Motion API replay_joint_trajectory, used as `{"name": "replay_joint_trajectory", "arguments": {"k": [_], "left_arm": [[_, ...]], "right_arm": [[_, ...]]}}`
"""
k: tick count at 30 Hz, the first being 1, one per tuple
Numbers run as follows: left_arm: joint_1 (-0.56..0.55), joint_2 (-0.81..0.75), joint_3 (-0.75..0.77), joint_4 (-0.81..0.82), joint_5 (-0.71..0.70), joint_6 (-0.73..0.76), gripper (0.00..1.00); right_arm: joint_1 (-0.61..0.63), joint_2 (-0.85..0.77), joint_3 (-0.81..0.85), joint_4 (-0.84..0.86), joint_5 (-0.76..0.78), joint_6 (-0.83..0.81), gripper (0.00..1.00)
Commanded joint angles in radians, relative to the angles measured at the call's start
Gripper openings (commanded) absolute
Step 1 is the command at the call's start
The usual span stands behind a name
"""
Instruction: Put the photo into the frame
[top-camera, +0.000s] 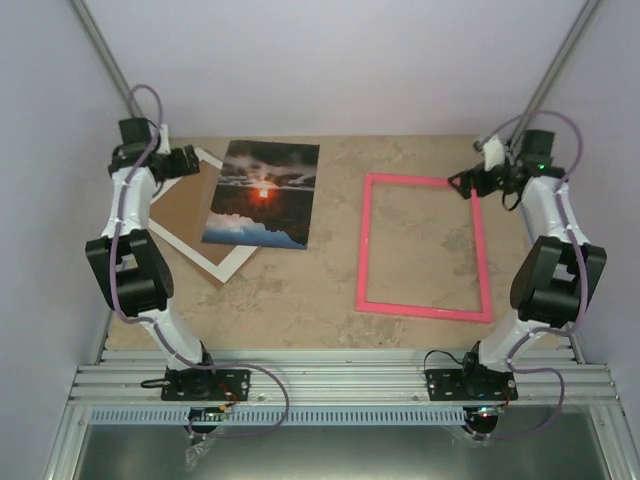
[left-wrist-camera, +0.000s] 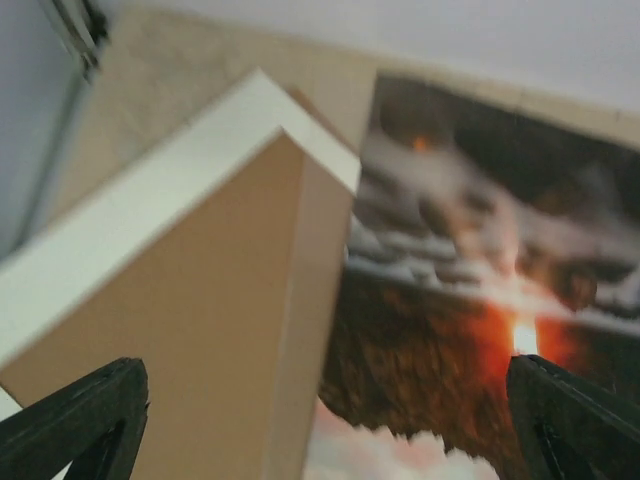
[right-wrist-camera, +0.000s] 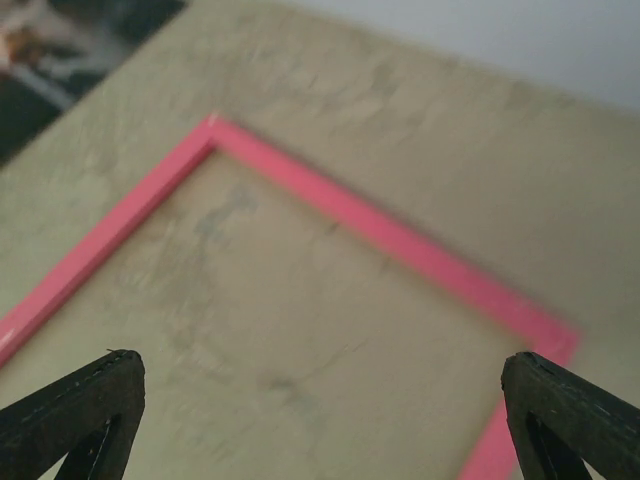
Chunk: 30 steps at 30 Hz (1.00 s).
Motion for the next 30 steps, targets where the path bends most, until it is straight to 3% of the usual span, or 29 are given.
{"name": "replay_joint_trajectory", "arguments": {"k": [1, 7, 12, 20, 30], "left_arm": [[-0.076, -0.094, -0.171, 0.067, -0.085, -0.040, 0.99], [-0.168, -0.171, -0.387, 0.121, -0.150, -0.079, 0.99], [-0.209, -0.224, -0.484, 0.156, -0.184, -0.102, 1.00], [-0.233, -0.271, -0.546, 0.204, -0.219, -0.127, 0.99], [-0.239, -0.296, -0.585, 0.258, -0.236, -0.124, 1.00]], "right_arm": [[0.077, -0.104, -0.197, 0.025, 0.170, -0.014, 0.98], [0.151, -0.188, -0.440, 0.039, 0.357, 0.009, 0.98], [0.151, -0.194, -0.542, 0.049, 0.490, 0.036, 0.96], [0.081, -0.122, -0.539, 0.070, 0.612, 0.081, 0.91], [0.000, 0.015, -0.484, 0.122, 0.649, 0.125, 0.82]]}}
